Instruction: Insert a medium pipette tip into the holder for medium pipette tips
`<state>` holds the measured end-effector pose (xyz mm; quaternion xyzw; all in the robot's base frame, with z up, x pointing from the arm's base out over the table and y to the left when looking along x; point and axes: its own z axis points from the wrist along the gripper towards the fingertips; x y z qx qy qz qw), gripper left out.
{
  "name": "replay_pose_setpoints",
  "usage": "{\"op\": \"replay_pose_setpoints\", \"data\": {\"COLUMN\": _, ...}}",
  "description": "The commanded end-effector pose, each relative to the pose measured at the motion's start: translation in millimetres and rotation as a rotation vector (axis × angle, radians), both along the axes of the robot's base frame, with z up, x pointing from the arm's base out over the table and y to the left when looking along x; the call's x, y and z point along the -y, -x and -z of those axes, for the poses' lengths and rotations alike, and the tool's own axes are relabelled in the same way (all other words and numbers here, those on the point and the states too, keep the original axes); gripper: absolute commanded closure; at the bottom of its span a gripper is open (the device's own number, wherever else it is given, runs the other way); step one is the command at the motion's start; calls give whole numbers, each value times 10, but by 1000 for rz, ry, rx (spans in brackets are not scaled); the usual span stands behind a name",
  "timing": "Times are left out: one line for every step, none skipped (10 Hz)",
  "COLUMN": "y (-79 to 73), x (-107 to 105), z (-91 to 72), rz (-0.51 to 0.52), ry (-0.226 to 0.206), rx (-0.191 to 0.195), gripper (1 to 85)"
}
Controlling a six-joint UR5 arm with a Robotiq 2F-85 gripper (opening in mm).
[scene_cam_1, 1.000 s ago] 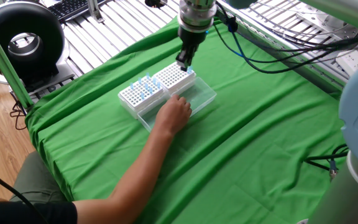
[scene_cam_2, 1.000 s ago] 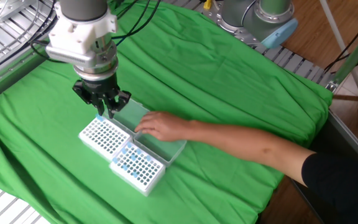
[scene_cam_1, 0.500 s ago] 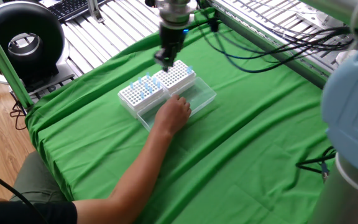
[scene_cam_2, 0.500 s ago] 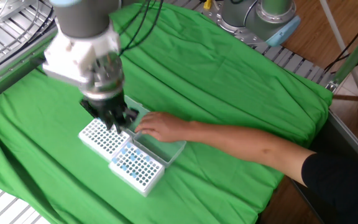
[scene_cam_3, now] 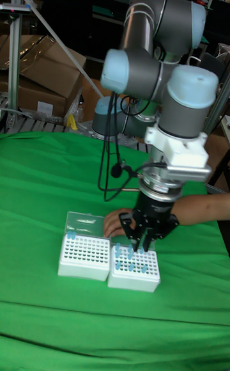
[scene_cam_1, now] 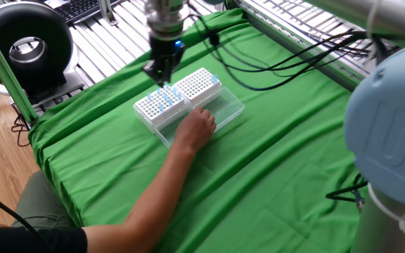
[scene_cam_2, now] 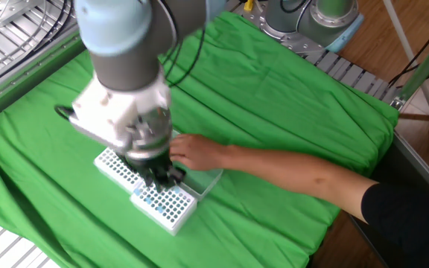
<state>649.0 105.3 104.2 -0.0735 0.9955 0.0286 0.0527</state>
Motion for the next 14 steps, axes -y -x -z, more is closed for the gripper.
{"op": "replay_pose_setpoints", "data": {"y": -193, "x": -329, "z": 88, "rz": 58, "ry": -16, "rx": 20, "gripper": 583}}
{"op": "replay_pose_setpoints", "data": {"y": -228, "x": -340, "z": 129, "rz": 57, "ry": -16, "rx": 26, "gripper": 583}}
{"op": "replay_pose_setpoints", "data": {"y": -255, "x": -337, "z": 169, "rz": 51, "ry": -15, "rx": 32, "gripper": 583}}
{"op": "replay_pose_setpoints", "data": {"y": -276, "x": -324, "z": 203, "rz": 50, "ry": -11, "rx": 37, "gripper": 583}}
{"op": "replay_pose_setpoints", "data": {"y": -284, "x": -303, "z": 221, "rz": 47, "ry": -3, "rx": 39, "gripper": 583}}
{"op": "replay_pose_setpoints", "data": {"y": -296, "x": -294, "z": 239, "rz": 45, "ry": 1, "rx": 42, "gripper": 583}}
{"op": "replay_pose_setpoints", "data": {"y": -308, "x": -280, "z": 262, "rz": 44, "ry": 5, "rx": 46, "gripper": 587}}
{"op": "replay_pose_setpoints", "data": {"y": -314, "x": -253, "z": 274, "rz": 39, "ry": 12, "rx": 47, "gripper": 590}}
{"op": "replay_pose_setpoints", "data": {"y": -316, "x": -241, "z": 273, "rz": 37, "ry": 15, "rx": 48, "gripper": 590}}
{"op": "replay_pose_setpoints", "data": {"y": -313, "x": -227, "z": 273, "rz": 36, "ry": 20, "rx": 46, "gripper": 590}}
{"op": "replay_pose_setpoints", "data": {"y": -307, "x": -222, "z": 281, "rz": 36, "ry": 20, "rx": 45, "gripper": 590}}
{"op": "replay_pose_setpoints", "data": {"y": -293, "x": -213, "z": 280, "rz": 34, "ry": 22, "rx": 42, "gripper": 593}}
{"op": "replay_pose_setpoints", "data": {"y": -266, "x": -201, "z": 274, "rz": 31, "ry": 24, "rx": 36, "gripper": 593}}
{"op": "replay_pose_setpoints", "data": {"y": -247, "x": -196, "z": 284, "rz": 29, "ry": 24, "rx": 34, "gripper": 593}}
